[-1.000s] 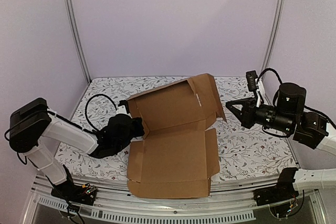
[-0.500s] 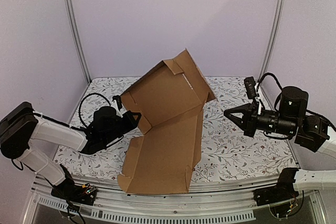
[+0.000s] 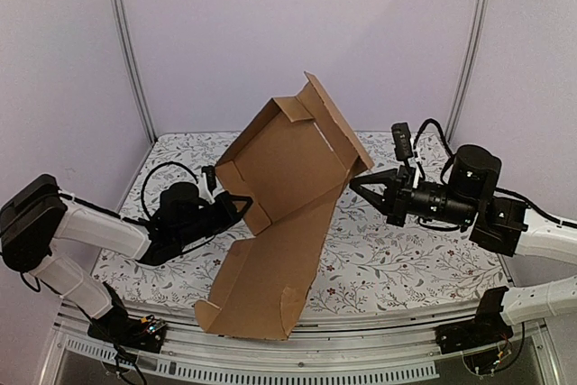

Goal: Fold the paper box

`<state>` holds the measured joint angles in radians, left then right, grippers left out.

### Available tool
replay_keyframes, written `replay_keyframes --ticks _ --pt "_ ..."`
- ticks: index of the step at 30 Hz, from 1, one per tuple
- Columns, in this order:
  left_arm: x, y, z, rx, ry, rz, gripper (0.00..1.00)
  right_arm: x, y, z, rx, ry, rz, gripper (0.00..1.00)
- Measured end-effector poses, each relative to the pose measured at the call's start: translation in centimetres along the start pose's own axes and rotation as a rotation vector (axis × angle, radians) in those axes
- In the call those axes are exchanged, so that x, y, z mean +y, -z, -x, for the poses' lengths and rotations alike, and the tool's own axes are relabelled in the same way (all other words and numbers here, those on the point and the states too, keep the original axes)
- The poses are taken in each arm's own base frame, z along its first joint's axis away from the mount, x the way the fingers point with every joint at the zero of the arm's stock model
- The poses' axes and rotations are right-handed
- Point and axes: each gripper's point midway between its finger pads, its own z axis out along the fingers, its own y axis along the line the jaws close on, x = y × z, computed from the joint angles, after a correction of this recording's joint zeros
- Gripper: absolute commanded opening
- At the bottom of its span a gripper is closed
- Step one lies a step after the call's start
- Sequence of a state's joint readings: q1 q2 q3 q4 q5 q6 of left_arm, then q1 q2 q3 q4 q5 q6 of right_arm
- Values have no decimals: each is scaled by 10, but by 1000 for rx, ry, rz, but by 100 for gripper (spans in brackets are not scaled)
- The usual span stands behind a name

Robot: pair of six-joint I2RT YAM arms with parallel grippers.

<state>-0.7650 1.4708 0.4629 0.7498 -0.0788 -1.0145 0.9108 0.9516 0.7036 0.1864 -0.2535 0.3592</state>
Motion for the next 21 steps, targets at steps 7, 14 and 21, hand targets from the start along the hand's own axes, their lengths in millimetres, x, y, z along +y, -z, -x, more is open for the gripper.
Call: replay_keyframes --ticks 7,14,21 --pt "2 -1 -5 19 1 -1 0 12 -12 0 -19 -1 49 0" --pt "-4 -1 -4 18 -2 -24 0 9 -19 4 -50 -10 33 0" --pt "-3 -1 -2 13 -19 -22 0 1 -27 -5 -23 -22 -6 0"
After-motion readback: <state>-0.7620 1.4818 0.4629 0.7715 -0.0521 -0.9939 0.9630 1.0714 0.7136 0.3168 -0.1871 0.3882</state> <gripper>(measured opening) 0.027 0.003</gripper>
